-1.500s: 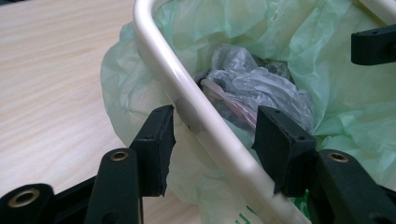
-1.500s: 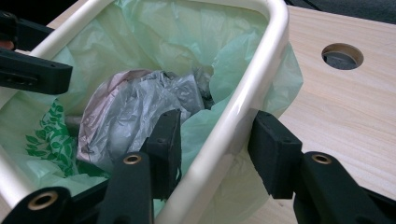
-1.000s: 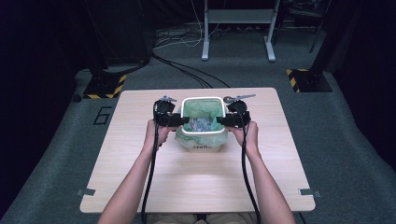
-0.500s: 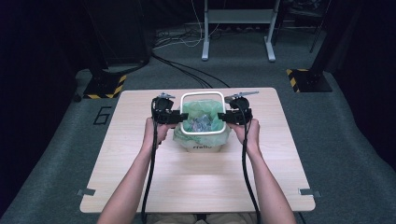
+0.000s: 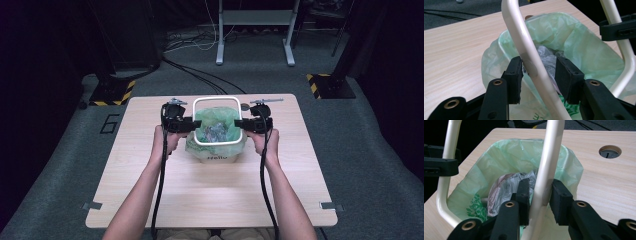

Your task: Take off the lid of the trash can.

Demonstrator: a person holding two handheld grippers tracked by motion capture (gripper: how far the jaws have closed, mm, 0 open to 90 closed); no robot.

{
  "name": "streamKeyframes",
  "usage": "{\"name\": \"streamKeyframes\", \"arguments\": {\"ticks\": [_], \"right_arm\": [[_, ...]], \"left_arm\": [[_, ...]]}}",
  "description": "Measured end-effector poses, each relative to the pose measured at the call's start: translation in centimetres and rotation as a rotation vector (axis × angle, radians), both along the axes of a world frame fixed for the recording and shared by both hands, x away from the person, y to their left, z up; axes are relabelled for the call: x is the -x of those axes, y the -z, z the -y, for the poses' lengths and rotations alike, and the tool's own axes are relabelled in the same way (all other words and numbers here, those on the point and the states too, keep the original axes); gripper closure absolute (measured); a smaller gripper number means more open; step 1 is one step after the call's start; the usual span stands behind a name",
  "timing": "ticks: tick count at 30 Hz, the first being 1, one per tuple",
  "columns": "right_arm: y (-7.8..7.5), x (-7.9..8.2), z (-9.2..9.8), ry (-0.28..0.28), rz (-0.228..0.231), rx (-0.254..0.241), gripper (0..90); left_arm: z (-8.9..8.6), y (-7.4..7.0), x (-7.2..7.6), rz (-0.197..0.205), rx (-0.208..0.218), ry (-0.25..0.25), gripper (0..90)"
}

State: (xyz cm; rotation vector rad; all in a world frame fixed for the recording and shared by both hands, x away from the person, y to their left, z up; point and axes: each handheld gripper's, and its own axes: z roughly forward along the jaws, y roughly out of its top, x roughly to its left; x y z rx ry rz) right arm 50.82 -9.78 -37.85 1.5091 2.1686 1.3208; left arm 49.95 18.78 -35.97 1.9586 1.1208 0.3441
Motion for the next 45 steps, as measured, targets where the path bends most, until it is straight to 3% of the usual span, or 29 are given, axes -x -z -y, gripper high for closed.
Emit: {"name": "streamKeyframes", "arguments": {"ticks": [5,11,16,18,20,22,24,26,27,28,29,36,40,41,42,44,45], "right_arm": [[-0.5,0.2,0.7,0.015,-0.003,-0.026,72.8],[-0.9,0.4,1.8,0.042,0.003,-0.022,74.6],[-0.6,0.4,2.3,0.046,0.002,-0.029,74.8],[-0.4,0.5,2.7,0.055,-0.002,-0.038,74.8],[-0.3,0.6,2.9,0.056,-0.006,-0.044,74.8],[-0.4,0.8,3.4,0.063,0.002,-0.054,74.8],[-0.4,0.8,3.6,0.066,0.004,-0.057,74.8],[-0.5,1.0,3.9,0.069,0.007,-0.07,74.8],[-0.6,1.1,4.2,0.072,0.015,-0.073,74.8],[-0.6,1.1,4.2,0.072,0.015,-0.073,74.8],[-0.7,1.2,4.4,0.078,0.016,-0.07,74.8],[-0.7,1.4,5.0,0.092,0.023,-0.077,74.7],[-0.9,1.6,5.4,0.097,0.037,-0.08,74.7],[-0.9,1.6,5.4,0.097,0.037,-0.08,74.7],[-1.0,1.7,5.5,0.101,0.047,-0.08,74.7],[-1.1,1.8,5.6,0.1,0.051,-0.083,74.7],[-1.1,1.8,5.6,0.1,0.051,-0.083,74.7]], "left_arm": [[0.4,-0.9,0.5,0.024,0.001,0.018,57.2],[0.6,-0.8,0.7,0.029,0.007,0.027,53.2],[0.8,-0.7,1.2,0.063,-0.027,0.034,44.7],[0.7,-0.6,1.5,0.08,-0.045,0.03,33.0],[0.6,-0.5,1.9,0.103,-0.053,0.025,29.5],[0.3,-0.3,2.5,0.124,-0.08,-0.002,23.6],[-0.1,0.1,3.4,0.137,-0.074,-0.005,20.1],[-0.5,0.5,4.4,0.168,-0.095,-0.019,18.7],[-0.8,1.0,5.3,0.184,-0.104,-0.024,16.6],[-0.8,1.0,5.3,0.184,-0.104,-0.024,15.4],[-1.2,1.5,6.2,0.203,-0.132,-0.032,15.1],[-2.1,4.0,8.1,0.219,-0.182,-0.021,14.5],[-2.7,7.1,9.0,0.185,-0.217,-0.016,14.4],[-2.7,7.1,9.0,0.185,-0.217,-0.016,14.4],[-2.9,8.6,9.3,0.171,-0.227,-0.016,14.3],[-3.1,10.2,9.5,0.135,-0.232,-0.02,14.3],[-3.1,10.2,9.5,0.135,-0.232,-0.02,14.2]]}}
